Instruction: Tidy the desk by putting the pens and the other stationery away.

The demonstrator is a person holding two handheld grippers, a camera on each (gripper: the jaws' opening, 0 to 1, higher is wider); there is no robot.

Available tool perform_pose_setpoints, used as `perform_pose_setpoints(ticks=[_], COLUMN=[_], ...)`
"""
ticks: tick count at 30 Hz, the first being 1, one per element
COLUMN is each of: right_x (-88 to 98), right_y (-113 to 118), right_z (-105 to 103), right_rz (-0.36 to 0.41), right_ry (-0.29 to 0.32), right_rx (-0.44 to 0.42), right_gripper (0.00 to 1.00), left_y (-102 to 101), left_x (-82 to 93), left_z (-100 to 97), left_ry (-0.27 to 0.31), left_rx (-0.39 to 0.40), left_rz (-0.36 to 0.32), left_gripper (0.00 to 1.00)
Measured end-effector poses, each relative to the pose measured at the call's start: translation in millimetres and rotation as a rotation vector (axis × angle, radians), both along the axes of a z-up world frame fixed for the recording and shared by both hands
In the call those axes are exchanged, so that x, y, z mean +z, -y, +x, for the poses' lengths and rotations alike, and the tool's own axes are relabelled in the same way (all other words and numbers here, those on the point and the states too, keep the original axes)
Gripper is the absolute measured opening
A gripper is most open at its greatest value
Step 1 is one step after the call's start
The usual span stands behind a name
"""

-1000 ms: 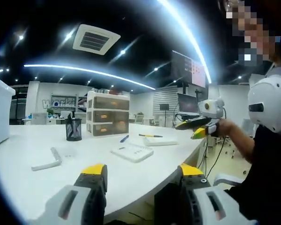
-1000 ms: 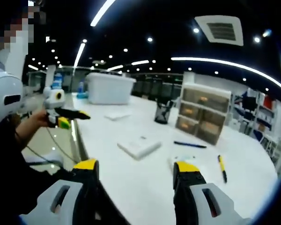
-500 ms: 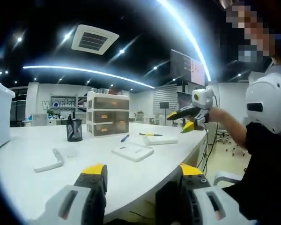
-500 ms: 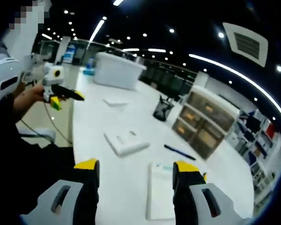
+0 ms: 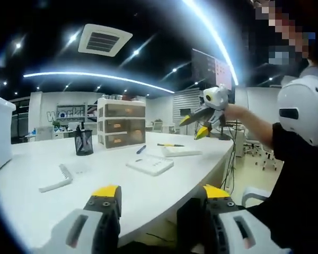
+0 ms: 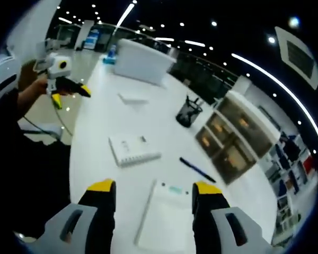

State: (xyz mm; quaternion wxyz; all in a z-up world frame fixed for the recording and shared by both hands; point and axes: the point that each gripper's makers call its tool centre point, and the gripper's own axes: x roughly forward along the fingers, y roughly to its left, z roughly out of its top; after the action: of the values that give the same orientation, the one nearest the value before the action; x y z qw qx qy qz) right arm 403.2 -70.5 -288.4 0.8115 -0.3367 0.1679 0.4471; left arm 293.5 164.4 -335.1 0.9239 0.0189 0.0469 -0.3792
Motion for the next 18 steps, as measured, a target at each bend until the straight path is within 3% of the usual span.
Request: perform_pose_setpoints(ticks=[7, 18], right_x=[4.7, -4.4], right_y=[-6.4, -11.9], right_z=[13.9, 41.8], right_rz=[-0.072, -0.232], right_ry=[-0.018, -0.069], right_rx=[0.035, 0.091], right_gripper=[0.53, 0.5], left_y=[-2.3, -6.8], left_x=[-2.3, -0.5], left_z=[-1.2, -5.3], left_ry=[-0.003, 0.004], left_rx=[0.002, -0.003], left_rz=[0.017, 0.029], left_gripper=[0.6, 0.6])
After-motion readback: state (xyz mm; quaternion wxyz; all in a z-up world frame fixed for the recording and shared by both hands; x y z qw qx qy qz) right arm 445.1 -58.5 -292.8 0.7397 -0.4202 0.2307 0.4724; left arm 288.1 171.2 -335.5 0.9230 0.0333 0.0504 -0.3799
